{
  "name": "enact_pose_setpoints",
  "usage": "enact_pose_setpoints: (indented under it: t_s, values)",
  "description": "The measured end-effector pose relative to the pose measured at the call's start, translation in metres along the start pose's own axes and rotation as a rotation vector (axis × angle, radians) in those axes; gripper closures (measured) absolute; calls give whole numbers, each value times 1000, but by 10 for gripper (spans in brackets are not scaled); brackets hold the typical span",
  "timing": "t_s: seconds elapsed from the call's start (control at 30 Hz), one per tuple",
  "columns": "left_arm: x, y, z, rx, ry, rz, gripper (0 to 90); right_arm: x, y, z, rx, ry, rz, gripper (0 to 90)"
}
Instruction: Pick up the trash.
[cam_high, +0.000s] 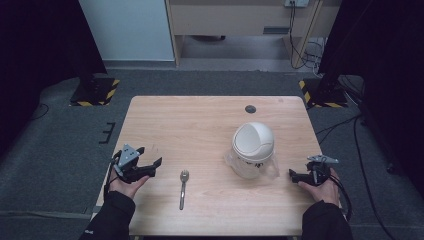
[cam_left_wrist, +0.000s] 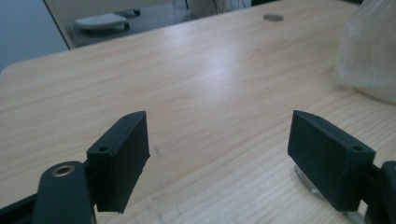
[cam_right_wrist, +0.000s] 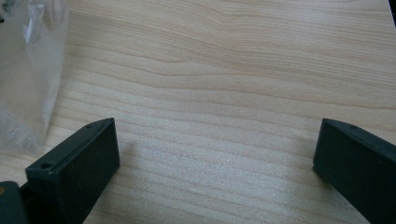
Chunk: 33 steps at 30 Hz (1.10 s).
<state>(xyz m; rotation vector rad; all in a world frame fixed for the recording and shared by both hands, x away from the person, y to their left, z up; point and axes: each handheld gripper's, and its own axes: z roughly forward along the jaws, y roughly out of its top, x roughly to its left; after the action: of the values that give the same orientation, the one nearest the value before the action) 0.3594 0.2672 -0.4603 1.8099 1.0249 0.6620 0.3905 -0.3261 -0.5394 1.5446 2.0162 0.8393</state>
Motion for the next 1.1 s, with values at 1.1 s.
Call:
enact_pose_setpoints:
  t_s: [1.1]
  values:
    - [-85,117,66,-221,-197,42,231,2,-1,-1,0,-1,3,6]
